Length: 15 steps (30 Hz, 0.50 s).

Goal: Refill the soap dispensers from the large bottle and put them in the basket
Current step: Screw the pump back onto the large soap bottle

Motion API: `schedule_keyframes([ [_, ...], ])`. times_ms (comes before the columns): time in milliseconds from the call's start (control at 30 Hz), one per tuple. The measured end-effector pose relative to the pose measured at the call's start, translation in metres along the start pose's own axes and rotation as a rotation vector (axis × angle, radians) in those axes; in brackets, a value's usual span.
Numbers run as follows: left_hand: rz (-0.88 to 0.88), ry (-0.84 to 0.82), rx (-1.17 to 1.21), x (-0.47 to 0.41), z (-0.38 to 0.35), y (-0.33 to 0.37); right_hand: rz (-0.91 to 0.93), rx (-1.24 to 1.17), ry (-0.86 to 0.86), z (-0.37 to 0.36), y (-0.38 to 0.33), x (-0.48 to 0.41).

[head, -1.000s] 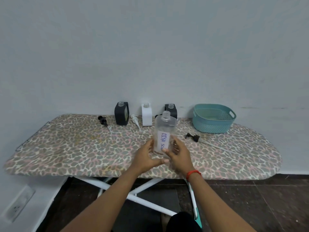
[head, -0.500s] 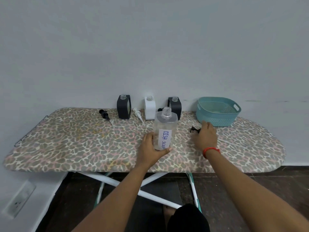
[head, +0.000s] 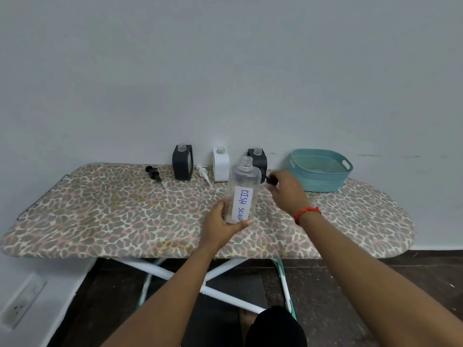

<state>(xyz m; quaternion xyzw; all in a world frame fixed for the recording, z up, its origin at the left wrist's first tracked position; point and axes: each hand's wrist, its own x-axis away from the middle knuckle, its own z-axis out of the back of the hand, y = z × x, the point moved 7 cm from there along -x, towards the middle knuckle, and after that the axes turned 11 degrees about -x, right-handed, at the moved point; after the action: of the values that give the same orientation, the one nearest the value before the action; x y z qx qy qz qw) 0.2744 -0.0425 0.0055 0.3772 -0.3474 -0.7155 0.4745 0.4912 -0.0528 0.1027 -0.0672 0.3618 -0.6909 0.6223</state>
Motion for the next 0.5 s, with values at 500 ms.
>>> schedule_keyframes([
  [500,0.034,-0.030,0.036,0.002,0.002,-0.004,0.265,-0.852,0.417,0.150,-0.143,-0.052],
])
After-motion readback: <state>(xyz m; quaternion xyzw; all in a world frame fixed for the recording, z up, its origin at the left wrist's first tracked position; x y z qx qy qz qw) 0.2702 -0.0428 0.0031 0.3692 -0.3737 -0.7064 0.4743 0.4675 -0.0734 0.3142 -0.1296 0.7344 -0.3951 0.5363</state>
